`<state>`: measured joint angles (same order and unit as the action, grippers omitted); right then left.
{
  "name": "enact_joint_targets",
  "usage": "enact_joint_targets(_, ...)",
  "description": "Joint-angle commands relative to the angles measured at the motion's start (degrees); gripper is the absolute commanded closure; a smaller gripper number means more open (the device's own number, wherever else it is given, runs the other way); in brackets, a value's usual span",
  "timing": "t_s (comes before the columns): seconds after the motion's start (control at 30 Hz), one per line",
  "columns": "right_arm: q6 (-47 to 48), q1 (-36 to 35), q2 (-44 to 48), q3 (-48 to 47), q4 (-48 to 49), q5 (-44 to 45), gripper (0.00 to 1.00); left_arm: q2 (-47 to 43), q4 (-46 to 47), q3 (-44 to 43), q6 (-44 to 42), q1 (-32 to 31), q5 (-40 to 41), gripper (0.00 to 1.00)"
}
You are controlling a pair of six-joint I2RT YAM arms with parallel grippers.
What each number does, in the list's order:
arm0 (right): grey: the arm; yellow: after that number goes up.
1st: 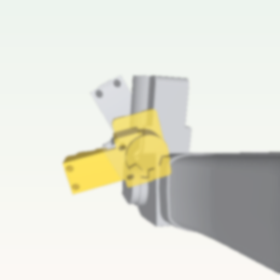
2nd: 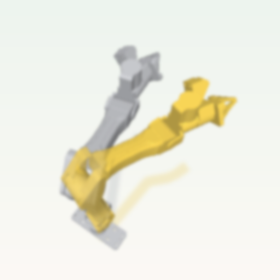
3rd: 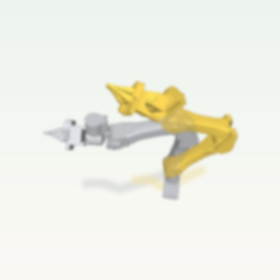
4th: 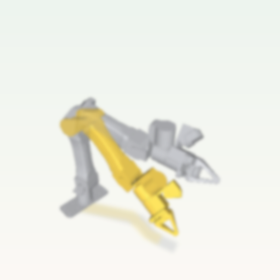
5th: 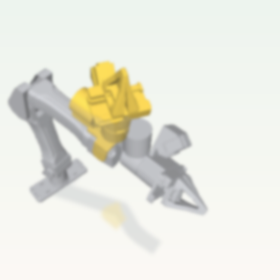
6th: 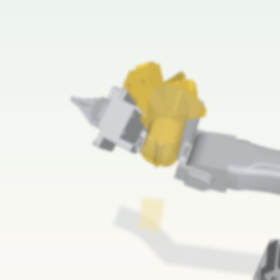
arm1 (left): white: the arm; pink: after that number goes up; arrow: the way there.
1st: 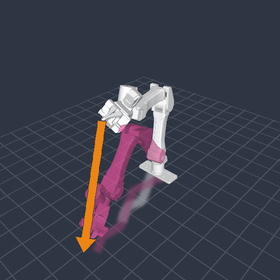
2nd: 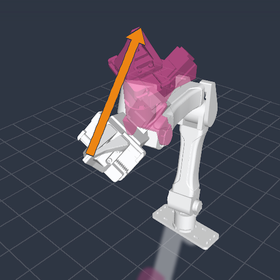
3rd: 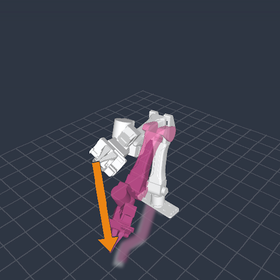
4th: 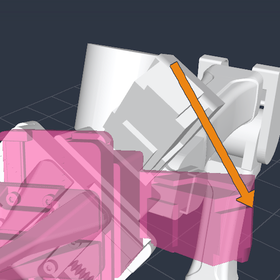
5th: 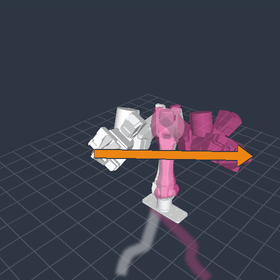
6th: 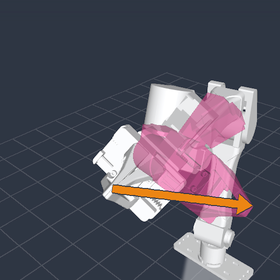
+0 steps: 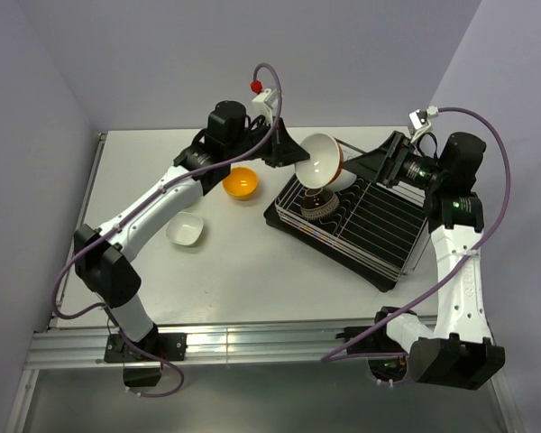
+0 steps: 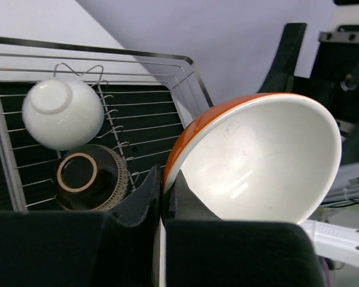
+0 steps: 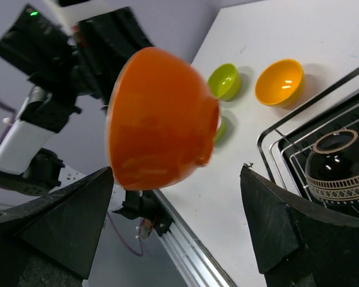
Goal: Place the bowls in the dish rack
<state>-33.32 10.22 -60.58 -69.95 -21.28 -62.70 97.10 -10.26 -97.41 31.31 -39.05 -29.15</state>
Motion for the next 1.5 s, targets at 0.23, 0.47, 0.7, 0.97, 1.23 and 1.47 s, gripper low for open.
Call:
enact_joint_targets(0.23, -2.9, -0.5, 2.2, 0.8, 3.1, 1.8, 0.04, 2.2, 13.8, -0.8, 10.4, 0.3, -8.2, 1.0)
enact_joint_targets(0.47, -4.1, -2.3, 0.6, 1.3, 4.1, 2.1, 0.03, 2.7, 16.3, 0.5, 12.9, 0.2, -9.9, 1.0)
enact_joint_targets(0.7, -3.2, -6.3, -1.1, -1.1, 3.3, 2.3, 0.03, 2.6, 16.0, 1.3, 12.8, 0.0, -8.7, 1.0)
enact_joint_targets(0.97, -2.1, -8.5, -1.4, -1.2, 2.6, 4.1, 0.08, 2.5, 16.2, 2.1, 13.1, -0.2, -9.1, 1.0)
enact_joint_targets(1.23, -0.3, -8.4, -1.1, -1.6, 1.3, 6.9, 0.76, 2.6, 16.6, 2.8, 13.7, -0.2, -9.3, 0.99)
enact_joint_targets(1.47, 1.4, -8.3, -0.8, -2.2, 0.0, 8.5, 1.0, 2.6, 14.8, 2.8, 12.8, -0.1, -8.8, 0.69)
